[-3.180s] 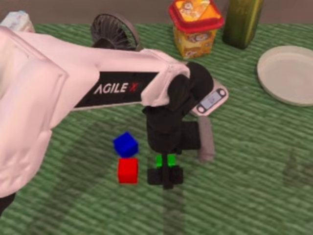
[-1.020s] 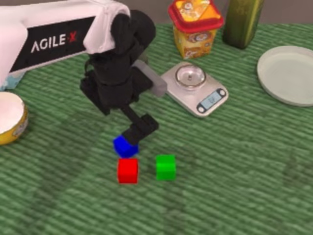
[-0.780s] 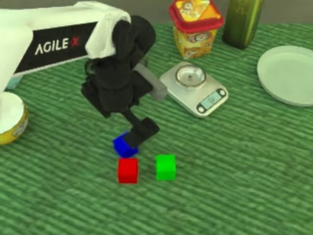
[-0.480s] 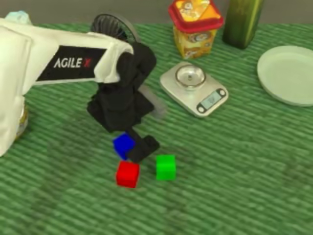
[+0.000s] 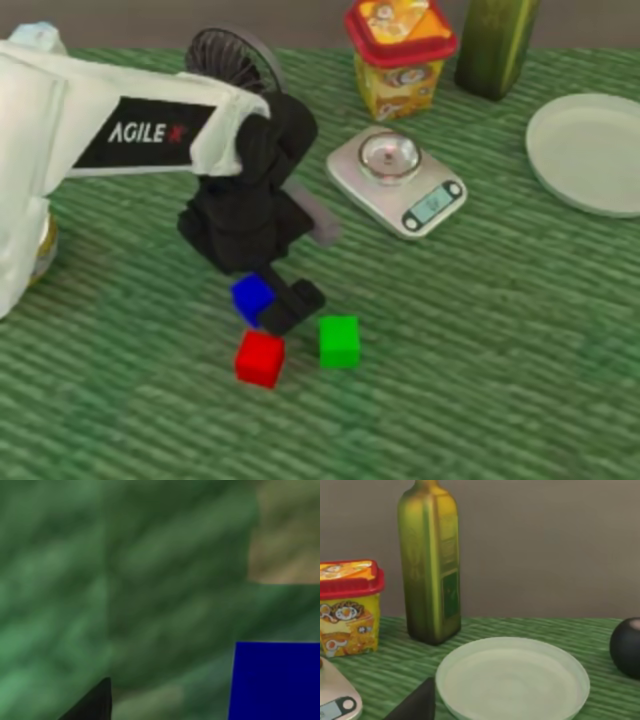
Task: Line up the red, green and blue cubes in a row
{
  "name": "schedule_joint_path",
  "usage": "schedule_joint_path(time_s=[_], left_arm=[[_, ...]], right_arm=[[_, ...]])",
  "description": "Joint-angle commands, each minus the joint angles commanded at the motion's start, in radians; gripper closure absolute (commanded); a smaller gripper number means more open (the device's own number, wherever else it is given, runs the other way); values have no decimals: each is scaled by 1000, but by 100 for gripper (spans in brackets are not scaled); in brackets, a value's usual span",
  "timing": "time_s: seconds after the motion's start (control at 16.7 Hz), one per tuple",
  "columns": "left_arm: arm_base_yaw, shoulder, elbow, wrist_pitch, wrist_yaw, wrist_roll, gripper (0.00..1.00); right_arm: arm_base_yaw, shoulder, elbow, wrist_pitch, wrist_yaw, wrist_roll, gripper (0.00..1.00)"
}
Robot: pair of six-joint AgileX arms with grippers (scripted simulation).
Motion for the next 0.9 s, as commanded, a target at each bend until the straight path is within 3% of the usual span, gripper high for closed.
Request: schedule_joint_path(time_s=[0.66,0.9], left_arm=[[0,0,0,0,0,0,98],[0,0,0,0,0,0,100]], right_arm=[[0,0,0,0,0,0,0],[0,0,0,0,0,0,0]])
